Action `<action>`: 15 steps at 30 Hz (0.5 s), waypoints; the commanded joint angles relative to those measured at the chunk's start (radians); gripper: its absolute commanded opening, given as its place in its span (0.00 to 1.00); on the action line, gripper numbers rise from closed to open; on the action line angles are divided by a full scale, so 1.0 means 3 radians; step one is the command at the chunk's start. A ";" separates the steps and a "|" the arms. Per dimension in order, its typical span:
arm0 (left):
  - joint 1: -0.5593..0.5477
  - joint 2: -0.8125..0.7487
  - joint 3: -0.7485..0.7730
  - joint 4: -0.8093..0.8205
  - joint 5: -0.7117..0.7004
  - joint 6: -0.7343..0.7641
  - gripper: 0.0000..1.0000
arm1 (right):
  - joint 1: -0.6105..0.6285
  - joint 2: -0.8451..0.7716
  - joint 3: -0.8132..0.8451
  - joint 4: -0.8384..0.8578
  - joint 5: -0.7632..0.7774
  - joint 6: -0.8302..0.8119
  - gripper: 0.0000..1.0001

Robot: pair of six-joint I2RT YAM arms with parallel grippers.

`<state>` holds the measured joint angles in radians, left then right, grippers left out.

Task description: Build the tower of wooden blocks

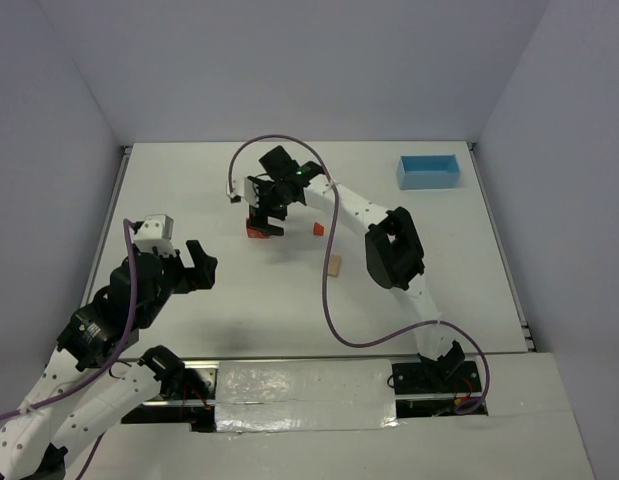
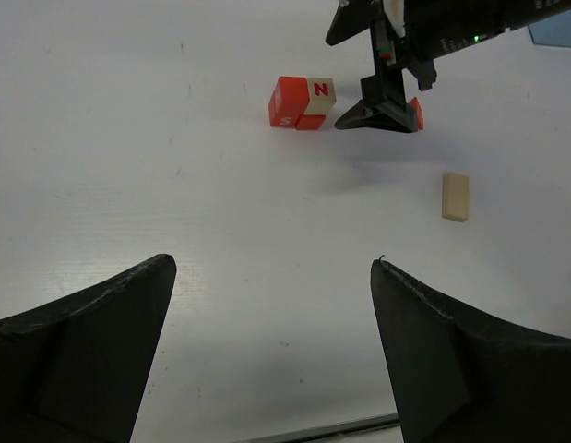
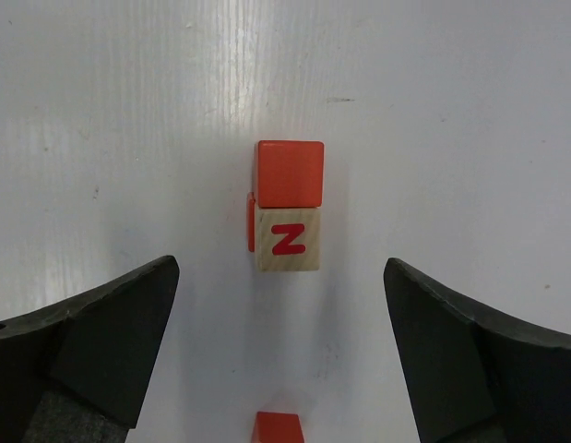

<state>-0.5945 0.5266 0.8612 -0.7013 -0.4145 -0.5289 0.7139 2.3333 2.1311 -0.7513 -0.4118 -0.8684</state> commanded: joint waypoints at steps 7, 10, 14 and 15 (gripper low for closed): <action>-0.0007 0.0039 -0.0007 0.0139 -0.0025 0.0030 0.99 | -0.0110 -0.1471 -0.1308 0.0948 0.0553 0.0918 1.00; -0.0002 0.0075 -0.0007 0.0149 -0.0004 0.0045 1.00 | -0.0125 -0.2422 -0.2478 0.2016 0.1691 0.2608 1.00; -0.0002 0.0172 0.0008 0.0134 -0.0004 0.0040 1.00 | -0.0380 -0.3267 -0.3773 0.2452 0.1740 0.4613 1.00; 0.0003 0.0193 0.0013 0.0119 -0.0004 0.0025 0.99 | -0.0365 -0.3313 -0.3841 0.2023 0.2105 0.4836 1.00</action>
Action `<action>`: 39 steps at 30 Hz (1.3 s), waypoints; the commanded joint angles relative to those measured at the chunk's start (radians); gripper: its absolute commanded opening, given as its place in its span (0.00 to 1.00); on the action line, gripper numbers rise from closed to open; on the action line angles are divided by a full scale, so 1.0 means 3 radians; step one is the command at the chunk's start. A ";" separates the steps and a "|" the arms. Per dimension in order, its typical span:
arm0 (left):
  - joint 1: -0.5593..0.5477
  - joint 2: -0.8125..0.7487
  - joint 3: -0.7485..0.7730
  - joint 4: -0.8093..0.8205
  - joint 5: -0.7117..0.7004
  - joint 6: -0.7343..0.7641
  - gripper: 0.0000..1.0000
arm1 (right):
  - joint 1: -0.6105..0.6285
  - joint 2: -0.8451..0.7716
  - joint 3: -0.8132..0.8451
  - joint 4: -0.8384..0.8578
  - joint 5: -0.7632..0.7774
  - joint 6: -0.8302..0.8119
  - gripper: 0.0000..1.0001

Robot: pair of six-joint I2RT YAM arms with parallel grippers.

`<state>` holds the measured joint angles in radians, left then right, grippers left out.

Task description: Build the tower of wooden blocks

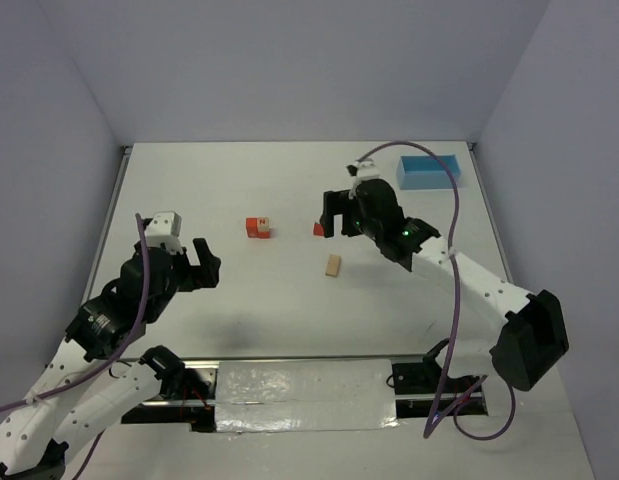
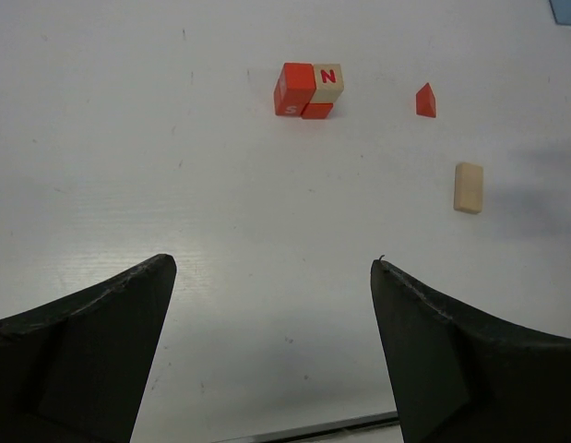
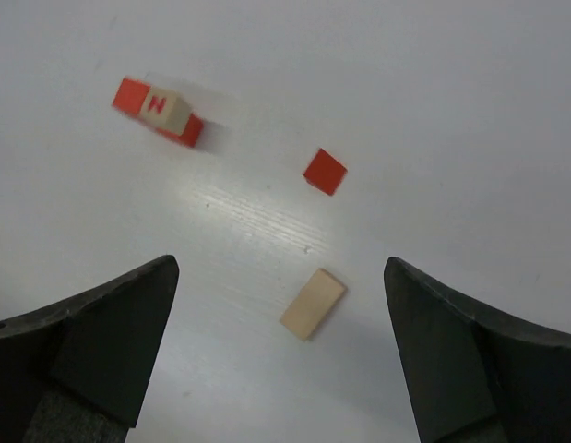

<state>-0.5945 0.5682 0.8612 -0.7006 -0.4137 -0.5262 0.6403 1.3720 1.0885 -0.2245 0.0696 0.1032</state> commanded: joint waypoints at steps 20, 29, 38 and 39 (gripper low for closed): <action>-0.0104 0.0182 -0.0002 0.0137 0.0044 0.0041 0.99 | 0.0550 0.1512 0.0467 -0.1430 0.1737 0.3133 0.84; -0.0130 0.0213 -0.0002 0.0147 0.0075 0.0051 0.99 | 0.0463 0.1629 0.0355 -0.1067 0.1481 0.2867 0.68; -0.0145 0.0233 0.0003 0.0137 0.0070 0.0046 1.00 | 0.0422 0.1542 0.0217 -0.0898 0.1430 0.2750 0.55; -0.0145 0.0228 0.0003 0.0137 0.0065 0.0046 0.99 | 0.0422 0.1547 0.0217 -0.0918 0.1435 0.2745 0.55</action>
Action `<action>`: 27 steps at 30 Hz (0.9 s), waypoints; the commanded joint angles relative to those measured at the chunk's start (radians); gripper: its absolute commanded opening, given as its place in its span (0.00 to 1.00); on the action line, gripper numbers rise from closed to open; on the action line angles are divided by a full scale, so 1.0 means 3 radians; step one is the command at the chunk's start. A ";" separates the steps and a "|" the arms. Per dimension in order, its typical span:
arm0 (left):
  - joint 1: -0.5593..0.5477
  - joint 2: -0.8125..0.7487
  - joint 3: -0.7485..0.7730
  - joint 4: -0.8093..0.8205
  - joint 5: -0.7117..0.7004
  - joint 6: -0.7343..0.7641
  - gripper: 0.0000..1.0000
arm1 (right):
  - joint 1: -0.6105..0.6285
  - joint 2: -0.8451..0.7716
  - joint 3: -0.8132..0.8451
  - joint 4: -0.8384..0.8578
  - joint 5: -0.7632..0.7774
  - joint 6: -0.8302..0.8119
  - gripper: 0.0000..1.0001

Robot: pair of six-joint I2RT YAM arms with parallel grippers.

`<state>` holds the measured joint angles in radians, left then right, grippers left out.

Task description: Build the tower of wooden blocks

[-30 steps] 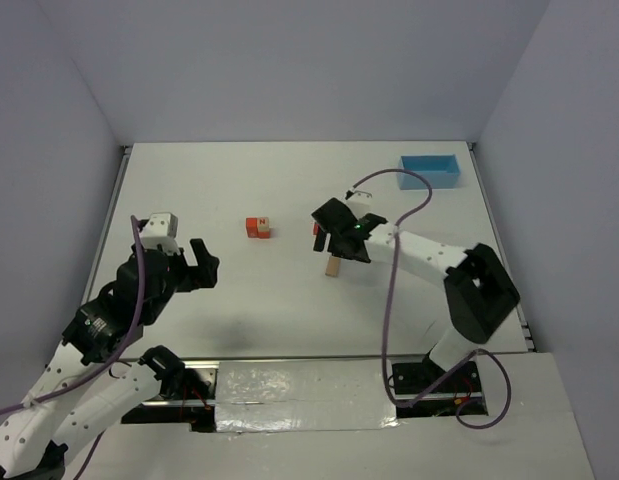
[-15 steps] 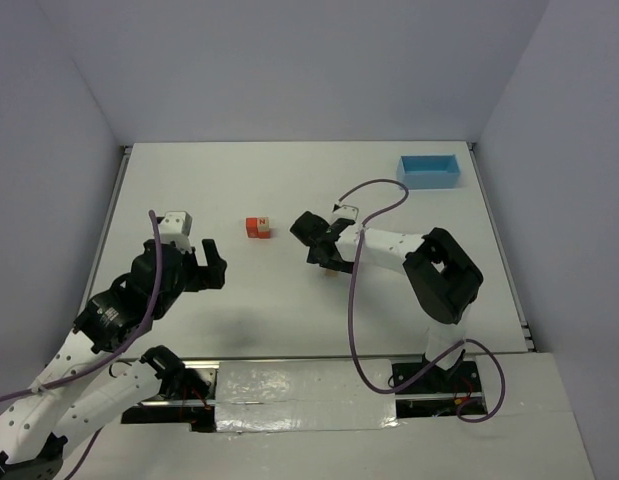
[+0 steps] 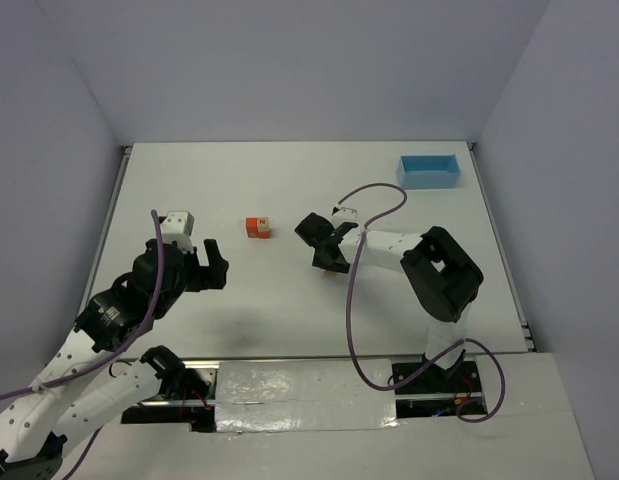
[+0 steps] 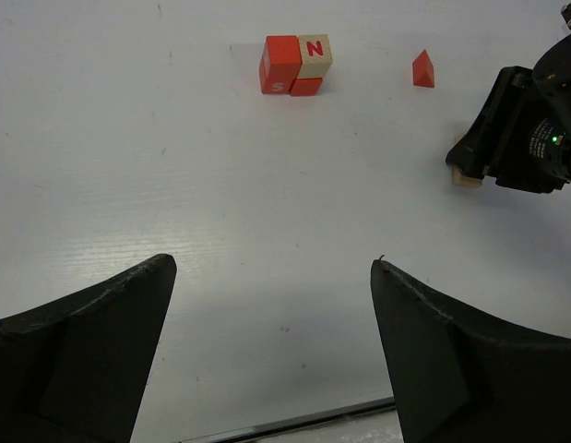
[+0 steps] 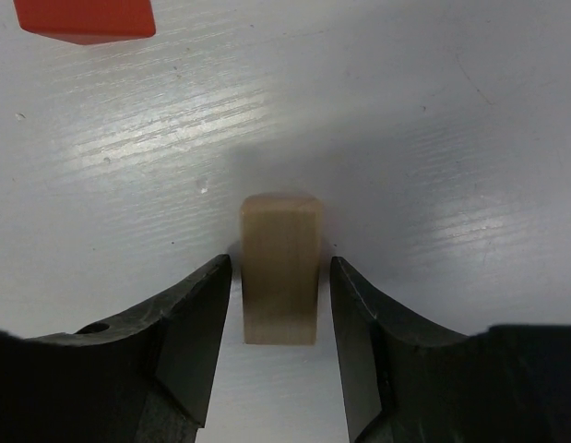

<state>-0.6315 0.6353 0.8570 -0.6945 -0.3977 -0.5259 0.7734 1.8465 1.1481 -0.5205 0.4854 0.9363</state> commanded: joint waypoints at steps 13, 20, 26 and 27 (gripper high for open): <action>-0.0058 0.0004 0.0012 0.0106 -0.0029 0.0025 0.99 | 0.0116 -0.0259 -0.0022 0.0430 -0.0094 -0.0599 0.24; -0.0068 0.0009 0.0144 0.0173 0.0420 -0.0005 1.00 | 0.0484 -0.1337 -0.0610 0.1438 -0.1157 -0.2841 0.16; -0.0063 0.0117 0.0248 0.0192 0.0966 -0.1124 1.00 | 0.0541 -0.2089 -0.0661 0.1320 -0.2001 -0.4066 0.00; -0.0063 0.0101 0.0197 0.0436 0.1109 -0.1237 0.99 | 0.0546 -0.2156 -0.0687 0.1356 -0.1981 -0.4219 0.00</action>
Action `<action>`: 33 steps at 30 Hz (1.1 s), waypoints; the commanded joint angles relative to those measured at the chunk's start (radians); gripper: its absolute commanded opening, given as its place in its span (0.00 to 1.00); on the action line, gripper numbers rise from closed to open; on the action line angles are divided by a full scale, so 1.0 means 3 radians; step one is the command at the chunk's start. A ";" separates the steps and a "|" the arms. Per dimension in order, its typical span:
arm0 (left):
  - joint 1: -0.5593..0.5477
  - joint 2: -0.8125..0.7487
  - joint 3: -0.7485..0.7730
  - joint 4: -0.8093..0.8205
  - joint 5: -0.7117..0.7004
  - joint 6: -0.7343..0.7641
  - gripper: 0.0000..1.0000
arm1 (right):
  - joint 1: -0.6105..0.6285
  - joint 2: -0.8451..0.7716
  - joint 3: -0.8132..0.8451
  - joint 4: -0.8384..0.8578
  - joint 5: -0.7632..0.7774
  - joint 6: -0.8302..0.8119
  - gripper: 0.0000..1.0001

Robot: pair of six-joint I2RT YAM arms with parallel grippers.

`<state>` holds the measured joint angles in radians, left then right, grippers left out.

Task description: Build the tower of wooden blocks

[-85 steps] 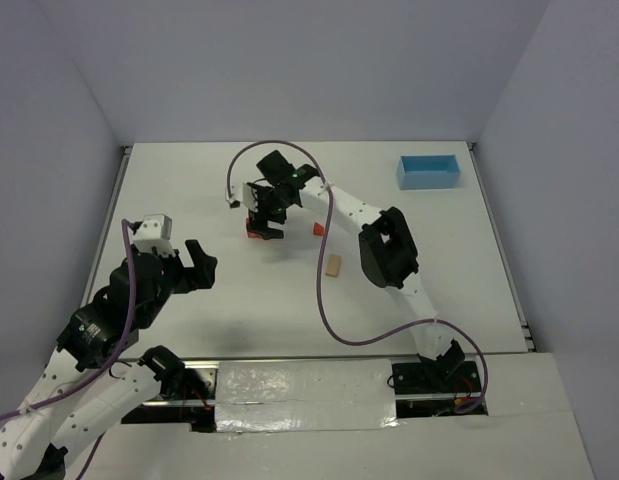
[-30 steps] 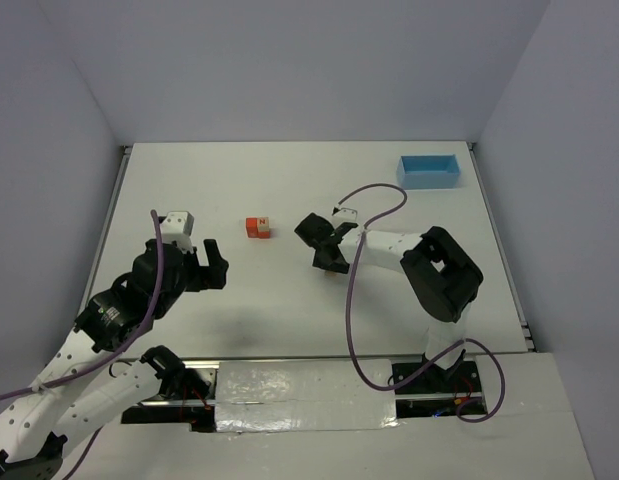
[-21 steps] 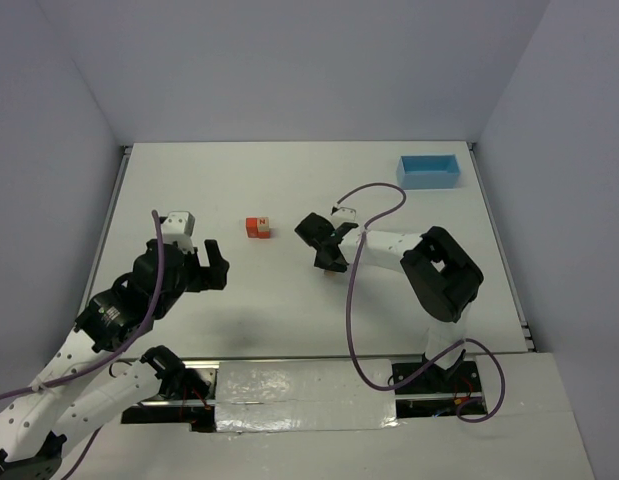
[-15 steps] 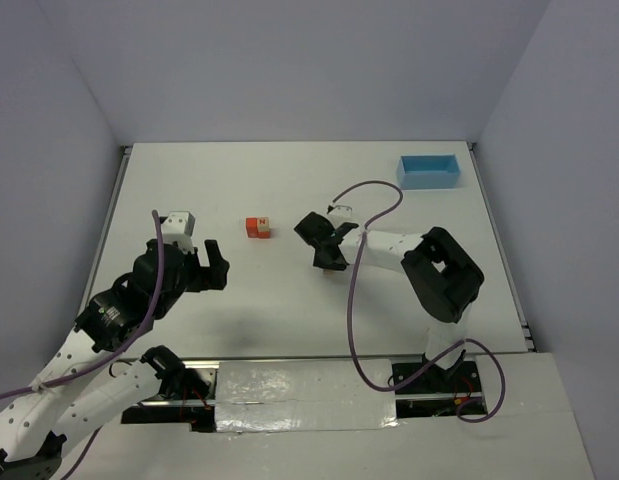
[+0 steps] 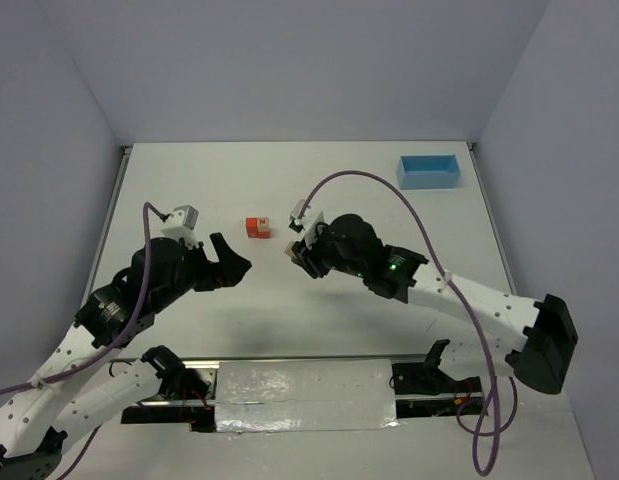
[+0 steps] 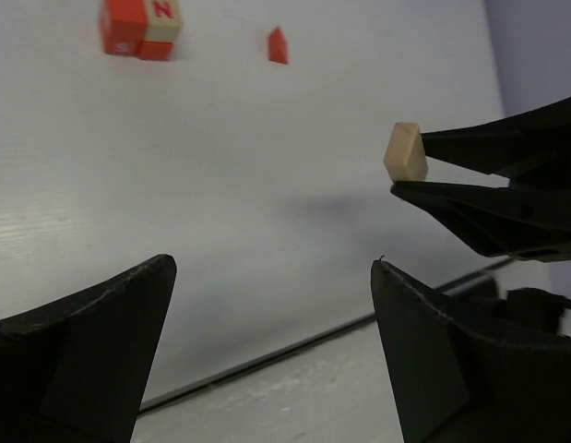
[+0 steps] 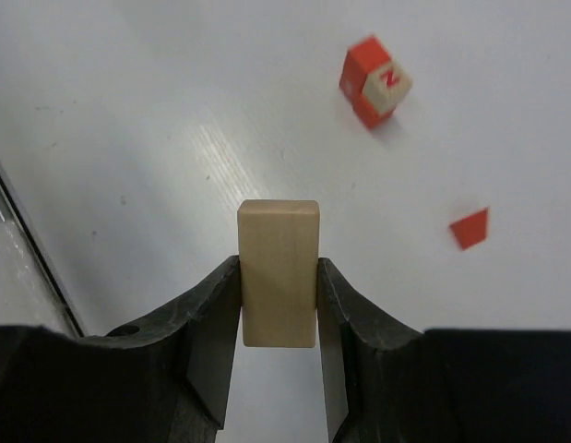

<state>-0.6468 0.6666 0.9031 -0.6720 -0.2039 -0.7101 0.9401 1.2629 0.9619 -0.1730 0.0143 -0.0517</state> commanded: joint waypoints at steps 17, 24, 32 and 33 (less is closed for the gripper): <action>-0.0012 0.0145 -0.0745 0.1790 0.1621 -0.1289 0.72 | 0.0251 -0.0446 0.0168 -0.0134 -0.1234 -0.1392 0.00; -0.0012 0.0202 -0.0689 0.1790 0.1641 -0.1187 0.39 | 0.0333 -0.0303 0.0312 -0.0246 -0.1198 -0.1413 0.00; -0.0007 0.0140 -0.0715 0.1754 0.1596 -0.1044 0.00 | 0.0338 -0.0338 0.0266 -0.0058 -0.1025 -0.1357 0.21; -0.0007 0.0085 -0.0720 0.1744 0.1529 -0.1038 0.00 | 0.0333 -0.0369 0.0235 0.0084 -0.0933 -0.1291 0.44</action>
<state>-0.6468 0.7219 0.6739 -0.1734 0.2649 -1.0695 1.0321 1.1805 1.0061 -0.2474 -0.3176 -0.4648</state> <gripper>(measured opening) 0.284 0.435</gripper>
